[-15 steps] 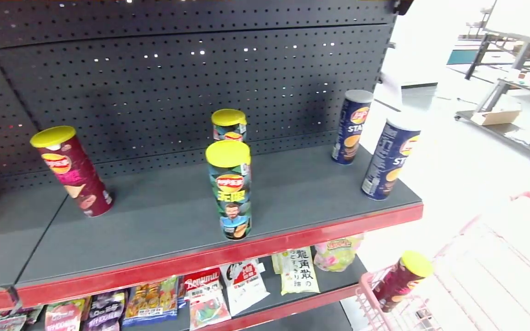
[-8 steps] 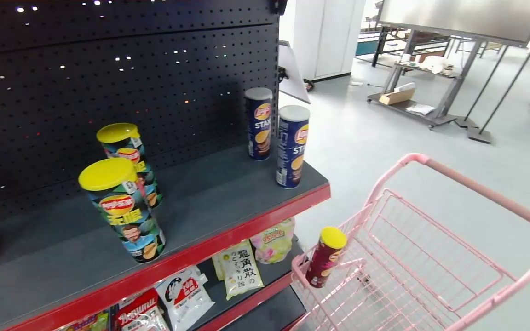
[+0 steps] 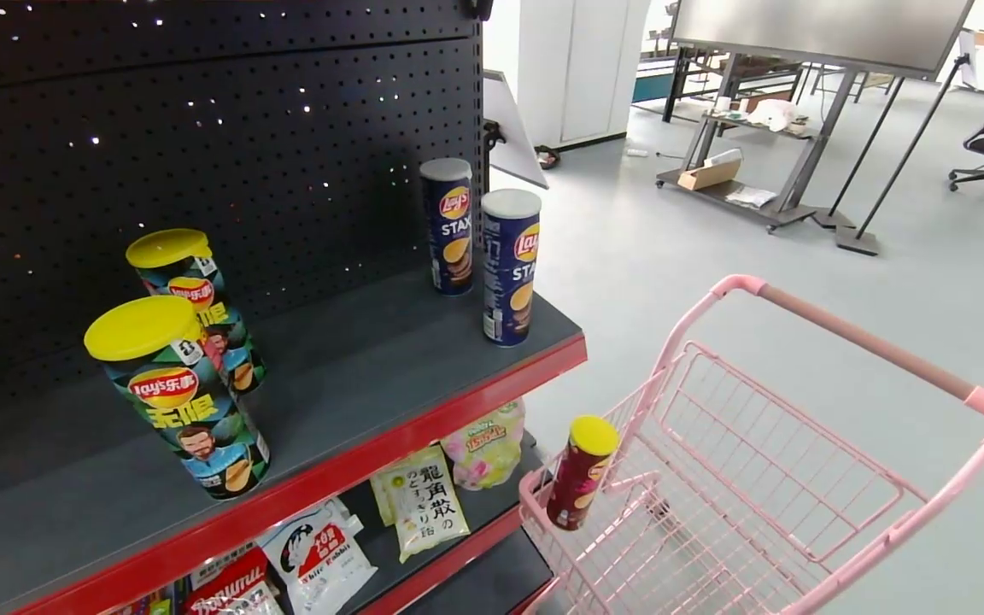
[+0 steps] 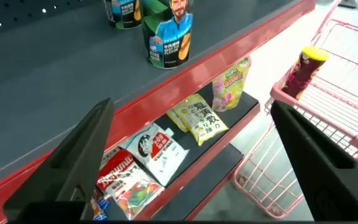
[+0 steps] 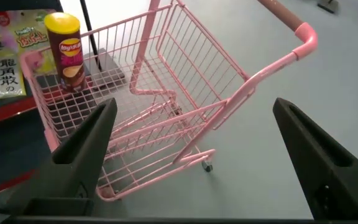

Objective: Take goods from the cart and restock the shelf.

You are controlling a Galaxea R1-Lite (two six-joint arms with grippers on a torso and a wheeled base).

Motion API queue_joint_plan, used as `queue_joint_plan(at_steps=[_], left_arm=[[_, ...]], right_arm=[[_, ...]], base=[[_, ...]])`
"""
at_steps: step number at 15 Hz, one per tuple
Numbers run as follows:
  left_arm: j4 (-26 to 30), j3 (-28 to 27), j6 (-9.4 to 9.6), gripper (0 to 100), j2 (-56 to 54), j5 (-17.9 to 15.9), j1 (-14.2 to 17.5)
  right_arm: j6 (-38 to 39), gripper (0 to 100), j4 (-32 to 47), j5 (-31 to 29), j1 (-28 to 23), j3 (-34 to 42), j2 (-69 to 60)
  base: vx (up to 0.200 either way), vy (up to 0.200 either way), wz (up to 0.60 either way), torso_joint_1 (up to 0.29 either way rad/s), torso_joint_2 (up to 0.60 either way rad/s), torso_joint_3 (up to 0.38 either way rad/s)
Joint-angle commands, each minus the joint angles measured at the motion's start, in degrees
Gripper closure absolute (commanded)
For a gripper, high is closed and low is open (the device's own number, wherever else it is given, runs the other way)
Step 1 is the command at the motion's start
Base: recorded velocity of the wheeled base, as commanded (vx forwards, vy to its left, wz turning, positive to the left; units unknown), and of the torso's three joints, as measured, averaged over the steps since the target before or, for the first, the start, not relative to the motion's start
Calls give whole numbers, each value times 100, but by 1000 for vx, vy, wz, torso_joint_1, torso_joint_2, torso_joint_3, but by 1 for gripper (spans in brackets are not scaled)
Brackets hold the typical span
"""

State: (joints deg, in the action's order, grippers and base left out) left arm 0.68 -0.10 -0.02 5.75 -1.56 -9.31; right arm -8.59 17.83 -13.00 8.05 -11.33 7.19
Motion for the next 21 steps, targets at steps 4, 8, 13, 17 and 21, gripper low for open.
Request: queue_joint_plan(at_steps=[4, 8, 13, 17, 21], left_arm=[[2, 1, 2, 0, 5, -2, 0], [2, 1, 2, 0, 5, -2, 0], [2, 1, 2, 0, 5, -2, 0], [2, 1, 2, 0, 5, -2, 0], [2, 1, 2, 0, 5, -2, 0]], right_arm=[[-2, 0, 9, -1, 4, 104, -51], [-2, 0, 9, -1, 4, 104, -69], [-2, 0, 9, -1, 4, 95, -86], [332, 0, -632, 104, 145, -546, 1144], [1466, 0, -3146, 254, 4, -1276, 5011]], base=[[0, 0, 0, -137, 331, 194], [0, 0, 0, -145, 353, 205], [0, 0, 0, -140, 352, 212], [0, 0, 0, -41, 105, 63], [0, 0, 0, 0, 0, 0]])
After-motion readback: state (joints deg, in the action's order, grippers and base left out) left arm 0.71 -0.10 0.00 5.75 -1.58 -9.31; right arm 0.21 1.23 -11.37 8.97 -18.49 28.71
